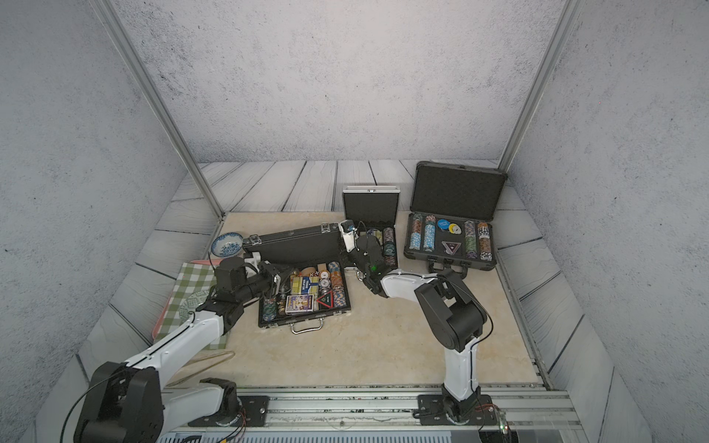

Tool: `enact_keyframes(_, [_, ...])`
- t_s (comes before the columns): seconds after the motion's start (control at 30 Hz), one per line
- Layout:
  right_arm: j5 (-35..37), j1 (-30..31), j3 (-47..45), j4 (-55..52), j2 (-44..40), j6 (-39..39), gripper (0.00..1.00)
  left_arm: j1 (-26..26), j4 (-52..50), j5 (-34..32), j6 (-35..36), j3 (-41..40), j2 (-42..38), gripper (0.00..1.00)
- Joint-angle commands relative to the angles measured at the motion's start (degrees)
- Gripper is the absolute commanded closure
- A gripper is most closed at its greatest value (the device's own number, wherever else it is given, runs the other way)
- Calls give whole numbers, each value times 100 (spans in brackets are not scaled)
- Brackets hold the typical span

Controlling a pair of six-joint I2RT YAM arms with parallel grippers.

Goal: Close the poker set cases
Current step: Close the lid of the poker set case.

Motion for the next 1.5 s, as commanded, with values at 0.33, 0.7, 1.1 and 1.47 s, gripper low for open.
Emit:
enact_keyframes(0.33, [134,-41,-422,-803,-209,452,100,-159,-1784,-592,1397,1301,-260,85])
enact_keyframes(0.7, [134,-28,-520,-812,-268,469,100,-253,-2094,-1095,1665,1621,-96,60])
enact_keyframes(1.1, [143,-2,-720,-718,-331,556,100,-496,-2067,-1652,1460,1786,91,50])
enact_keyframes(1.47, [187,20,-1071,-560,-435,713,96,-850,-2317,-2523,1211,1694,56,48])
